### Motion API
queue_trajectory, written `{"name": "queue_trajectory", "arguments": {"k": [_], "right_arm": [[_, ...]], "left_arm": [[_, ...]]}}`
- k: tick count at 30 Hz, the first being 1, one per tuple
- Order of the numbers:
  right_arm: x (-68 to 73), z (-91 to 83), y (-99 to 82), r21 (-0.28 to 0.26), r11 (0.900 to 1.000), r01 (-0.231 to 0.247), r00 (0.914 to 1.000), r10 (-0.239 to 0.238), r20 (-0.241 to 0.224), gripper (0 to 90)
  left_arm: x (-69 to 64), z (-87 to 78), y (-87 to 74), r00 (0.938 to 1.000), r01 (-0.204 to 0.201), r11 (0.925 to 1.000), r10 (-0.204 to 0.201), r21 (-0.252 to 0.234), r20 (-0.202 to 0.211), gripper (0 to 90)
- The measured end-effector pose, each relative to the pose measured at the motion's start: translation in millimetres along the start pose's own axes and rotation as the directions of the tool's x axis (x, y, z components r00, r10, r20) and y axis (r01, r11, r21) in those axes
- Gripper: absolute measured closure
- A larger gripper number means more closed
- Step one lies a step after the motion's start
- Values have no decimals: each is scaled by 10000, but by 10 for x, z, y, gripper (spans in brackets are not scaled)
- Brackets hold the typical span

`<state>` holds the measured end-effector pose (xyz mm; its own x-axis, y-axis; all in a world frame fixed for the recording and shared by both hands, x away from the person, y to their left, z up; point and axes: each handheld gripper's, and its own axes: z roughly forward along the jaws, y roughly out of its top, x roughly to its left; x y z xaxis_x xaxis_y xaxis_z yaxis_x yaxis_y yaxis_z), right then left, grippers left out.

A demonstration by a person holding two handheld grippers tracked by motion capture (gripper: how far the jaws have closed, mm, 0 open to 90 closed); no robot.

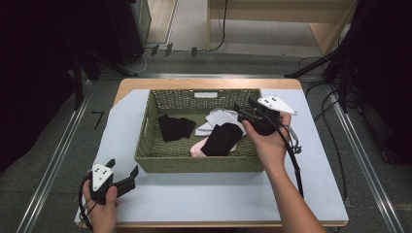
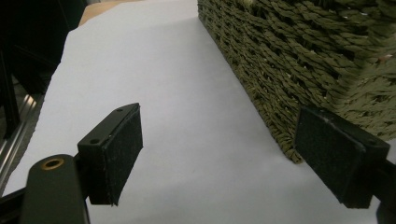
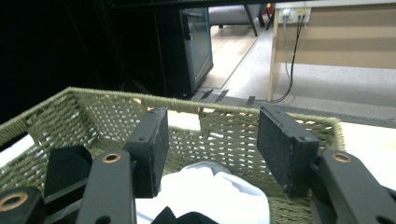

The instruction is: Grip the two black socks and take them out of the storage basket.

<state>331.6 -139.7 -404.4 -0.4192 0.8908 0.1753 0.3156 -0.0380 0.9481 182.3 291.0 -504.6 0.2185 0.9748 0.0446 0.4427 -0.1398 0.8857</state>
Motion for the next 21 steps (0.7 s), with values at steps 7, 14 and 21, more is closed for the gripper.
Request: {"name": "queue_trajectory", "arguments": {"k": [7, 14, 21], "right_arm": [[25, 250, -162, 1271, 9919, 15, 9999, -32, 127, 478], [101, 397, -235, 2440, 9698, 31, 10000, -9, -92, 463], [171, 498, -307, 3391, 9397, 452, 9990, -442, -107, 407]], "left_arm": [[1, 3, 2, 10000, 6, 10000, -6, 40, 12, 170], [-1, 4, 2, 10000, -6, 10000, 6, 39, -2, 170], [-1, 1, 0, 10000, -55, 10000, 55, 24, 11, 171]]}}
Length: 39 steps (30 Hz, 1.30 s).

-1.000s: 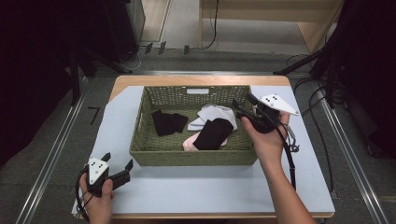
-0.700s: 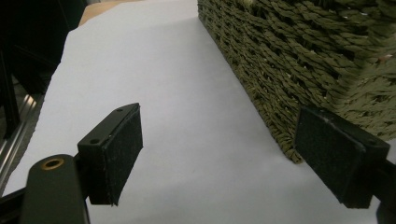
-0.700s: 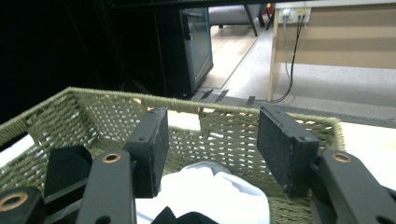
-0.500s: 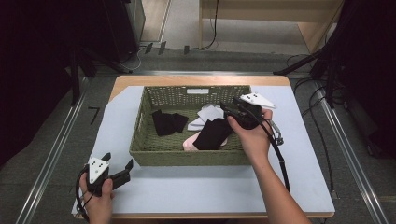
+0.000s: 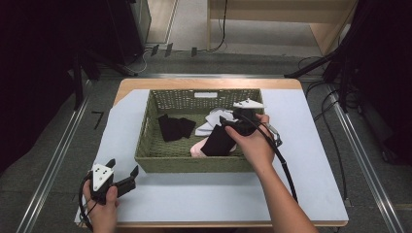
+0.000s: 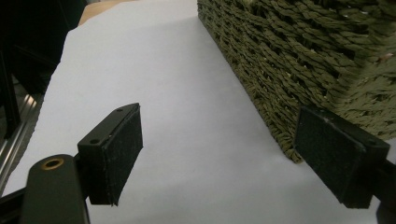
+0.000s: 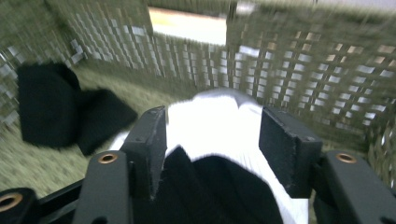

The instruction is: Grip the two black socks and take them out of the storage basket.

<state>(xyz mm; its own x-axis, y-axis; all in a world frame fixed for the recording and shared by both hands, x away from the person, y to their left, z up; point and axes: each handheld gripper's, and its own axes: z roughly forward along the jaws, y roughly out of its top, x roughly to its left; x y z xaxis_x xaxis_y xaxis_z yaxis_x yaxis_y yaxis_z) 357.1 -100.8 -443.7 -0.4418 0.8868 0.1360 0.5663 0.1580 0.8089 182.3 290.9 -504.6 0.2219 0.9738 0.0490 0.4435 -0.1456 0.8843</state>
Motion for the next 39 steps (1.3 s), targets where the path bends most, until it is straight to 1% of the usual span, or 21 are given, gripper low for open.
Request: {"name": "queue_trajectory", "arguments": {"k": [2, 3, 6, 11, 14, 17, 19, 21, 23, 25, 26, 27, 28, 30, 32, 33, 34, 35, 37, 38, 39], "right_arm": [[16, 42, -19, 293, 9995, 88, 9998, -92, 148, 378], [25, 67, -32, 437, 9990, 26, 9998, -35, 217, 359], [22, 121, -58, 810, 9961, -337, 9992, 320, 218, 321], [-18, 157, -74, 970, 9908, -946, 9942, 891, 597, 314], [-17, 195, -99, 1211, 9891, -838, 9937, 739, 841, 311], [-17, 239, -130, 1652, 9831, -785, 9942, 650, 861, 311], [-21, 259, -144, 1819, 9806, -735, 9940, 572, 933, 321], [-21, 272, -159, 2064, 9757, -741, 9943, 564, 905, 371], [-10, 277, -170, 2350, 9704, -556, 9965, 394, 731, 479], [4, 264, -163, 2725, 9621, -45, 9989, -86, 468, 622], [15, 253, -163, 2843, 9587, 95, 9995, -179, 270, 695], [21, 242, -162, 2849, 9583, 244, 9993, -310, 189, 751], [33, 206, -136, 2986, 9521, 664, 9976, -695, -2, 807], [33, 194, -131, 2928, 9537, 689, 9976, -686, -114, 814], [39, 160, -106, 2763, 9562, 971, 9952, -897, -395, 824], [38, 131, -86, 2571, 9615, 976, 9947, -861, -559, 827], [28, 89, -65, 2236, 9708, 865, 9948, -721, -718, 829], [17, 63, -51, 2054, 9749, 856, 9943, -702, -808, 830], [1, -21, -26, 1201, 9908, 628, 9940, -513, -969, 831], [-7, -49, -19, 920, 9940, 590, 9936, -496, -1013, 832], [-32, -129, -1, 150, 9992, 361, 9931, -342, -1121, 832]], "left_arm": [[0, 0, 0, 10000, 12, 10000, -12, 0, -10, 171], [0, 0, 0, 10000, 12, 10000, -12, 0, -9, 171], [0, 0, 0, 10000, 11, 10000, -11, -2, -10, 171], [0, -2, 0, 10000, -5, 10000, 5, 11, 7, 171], [-5, 0, -2, 10000, -4, 10000, 4, -37, -9, 171], [-5, 1, -2, 10000, -9, 10000, 9, -34, 7, 171], [-3, 1, -1, 10000, -10, 10000, 10, -29, 14, 171], [-2, 0, -1, 10000, -15, 10000, 15, -10, 18, 171], [-1, 0, -1, 10000, -7, 10000, 7, -12, 13, 171], [0, -1, -1, 10000, -10, 10000, 10, 0, 21, 171], [-1, -1, 0, 10000, -13, 10000, 13, 0, 11, 171], [-1, -1, -1, 10000, -13, 10000, 13, -5, 10, 171], [-2, 0, -1, 10000, -10, 10000, 10, -17, 27, 171], [-1, -1, -1, 10000, -11, 10000, 11, -17, 20, 171], [-1, -1, 0, 10000, -14, 10000, 14, -2, 9, 171], [0, -2, 0, 10000, -19, 10000, 19, 13, 14, 171], [0, -1, 0, 10000, -10, 10000, 10, -5, 20, 171], [0, -1, 0, 10000, -13, 10000, 13, 0, 19, 171], [-1, 0, 0, 10000, -15, 10000, 15, 1, 24, 171], [-2, 2, 0, 10000, 0, 10000, 0, -18, 17, 171], [-2, 2, 0, 10000, 1, 10000, -1, -18, 17, 171]]}}
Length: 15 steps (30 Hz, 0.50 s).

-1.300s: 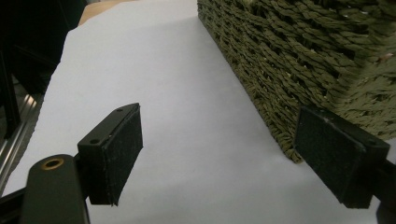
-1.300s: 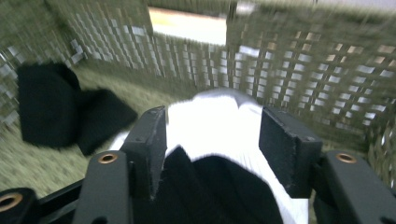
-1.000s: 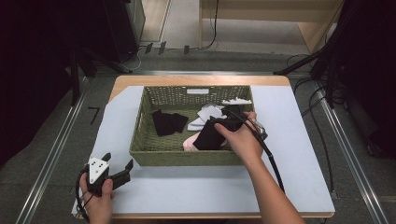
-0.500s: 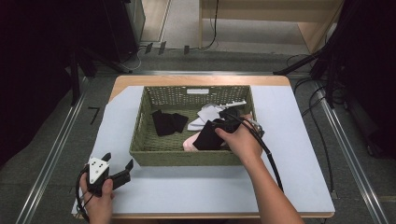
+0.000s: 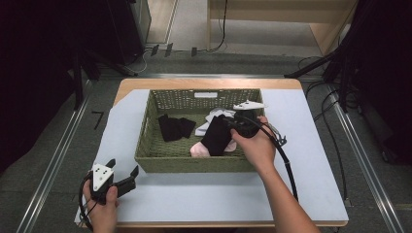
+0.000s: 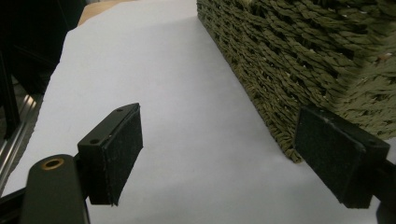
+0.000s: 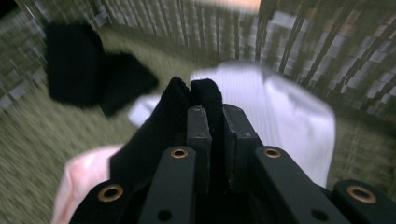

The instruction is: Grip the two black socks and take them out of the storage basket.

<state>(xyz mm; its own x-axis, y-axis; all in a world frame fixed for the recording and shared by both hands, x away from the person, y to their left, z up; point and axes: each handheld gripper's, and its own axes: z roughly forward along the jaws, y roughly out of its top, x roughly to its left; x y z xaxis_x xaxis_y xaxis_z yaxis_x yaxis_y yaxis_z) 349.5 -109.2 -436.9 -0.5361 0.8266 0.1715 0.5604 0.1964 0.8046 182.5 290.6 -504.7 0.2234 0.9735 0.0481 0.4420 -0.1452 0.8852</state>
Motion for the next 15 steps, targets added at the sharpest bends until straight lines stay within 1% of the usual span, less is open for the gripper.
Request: {"name": "queue_trajectory", "arguments": {"k": [1, 2, 3, 4, 5, 6, 7, 9, 11, 13, 15], "right_arm": [[0, 0, 0, 0, 10000, 0, 10000, 0, 0, 832], [-7, -26, 3, -267, 9996, -58, 10000, 57, -22, 832], [-14, -61, 8, -624, 9980, -113, 9999, 109, -63, 832], [-35, -130, 22, -1302, 9911, -295, 9994, 269, -216, 832], [-35, -130, 22, -1302, 9911, -295, 9994, 269, -216, 832], [-48, -167, 28, -1617, 9860, -411, 9990, 374, -258, 832], [-72, -216, 39, -2061, 9769, -562, 9982, 505, -325, 832], [-96, -285, 57, -2562, 9646, -625, 9979, 554, -349, 832], [-111, -347, 74, -2972, 9534, -511, 9987, 500, -113, 831], [-135, -433, 100, -3474, 9367, -445, 9988, 482, 20, 831], [-163, -512, 122, -3892, 9198, -499, 9981, 596, 128, 831]], "left_arm": [[0, 0, 0, 10000, 1, 10000, -1, -2, 0, 171], [-1, 1, 0, 10000, 0, 10000, 0, -5, -12, 170], [-2, 2, 0, 10000, -4, 10000, 4, -5, -10, 171], [-2, 2, 0, 10000, -8, 10000, 8, -2, -18, 171], [-3, 3, 0, 10000, -6, 10000, 6, -5, -15, 171], [-3, 3, 0, 10000, -10, 10000, 10, 3, -20, 171], [-3, 3, 0, 10000, -15, 10000, 15, 1, -21, 171], [-3, 3, 1, 10000, -23, 10000, 23, 23, -33, 171], [-3, 4, 1, 10000, -31, 10000, 31, 28, -38, 171], [-3, 3, 2, 10000, -32, 10000, 32, 42, -41, 170], [-3, 3, 2, 10000, -28, 10000, 28, 43, -40, 171]]}}
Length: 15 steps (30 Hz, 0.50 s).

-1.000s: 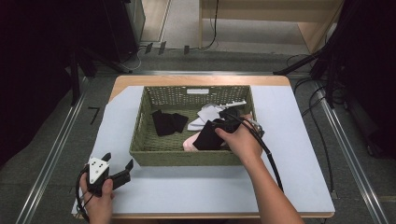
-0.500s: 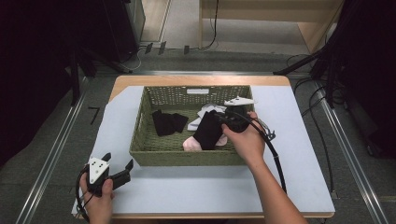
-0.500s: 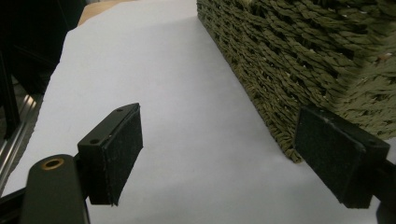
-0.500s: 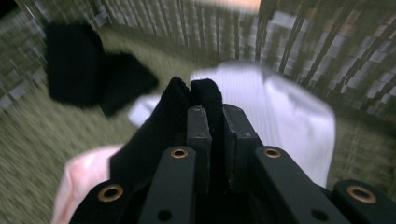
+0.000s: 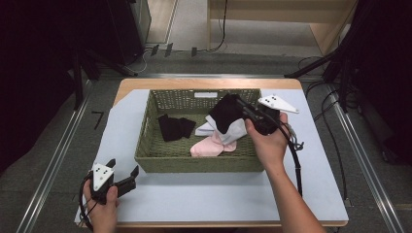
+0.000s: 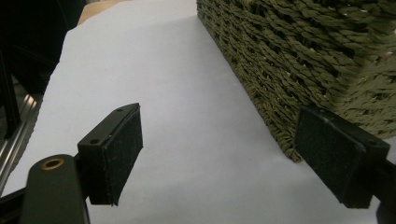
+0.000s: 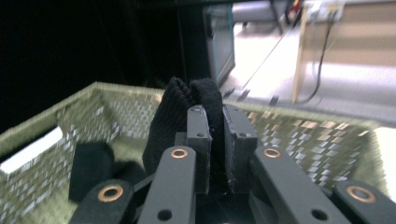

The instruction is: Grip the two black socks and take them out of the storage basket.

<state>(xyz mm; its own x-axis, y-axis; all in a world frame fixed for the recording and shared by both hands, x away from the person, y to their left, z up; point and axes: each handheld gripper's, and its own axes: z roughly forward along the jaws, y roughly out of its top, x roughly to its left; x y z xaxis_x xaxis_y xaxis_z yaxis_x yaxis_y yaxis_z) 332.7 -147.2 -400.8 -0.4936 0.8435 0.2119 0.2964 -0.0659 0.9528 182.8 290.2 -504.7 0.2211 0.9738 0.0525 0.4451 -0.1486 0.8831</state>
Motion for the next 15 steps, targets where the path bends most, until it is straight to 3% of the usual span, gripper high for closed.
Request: {"name": "queue_trajectory", "arguments": {"k": [7, 15], "right_arm": [[-121, -249, 170, -1200, 9927, 96, 9980, -20, 638, 831], [-456, -564, 291, -2248, 9742, -191, 9854, 564, 1605, 829]], "left_arm": [[-1, 0, -1, 10000, -7, 10000, 7, -18, 2, 171], [1, 0, -1, 10000, -9, 10000, 9, -4, 7, 171]]}}
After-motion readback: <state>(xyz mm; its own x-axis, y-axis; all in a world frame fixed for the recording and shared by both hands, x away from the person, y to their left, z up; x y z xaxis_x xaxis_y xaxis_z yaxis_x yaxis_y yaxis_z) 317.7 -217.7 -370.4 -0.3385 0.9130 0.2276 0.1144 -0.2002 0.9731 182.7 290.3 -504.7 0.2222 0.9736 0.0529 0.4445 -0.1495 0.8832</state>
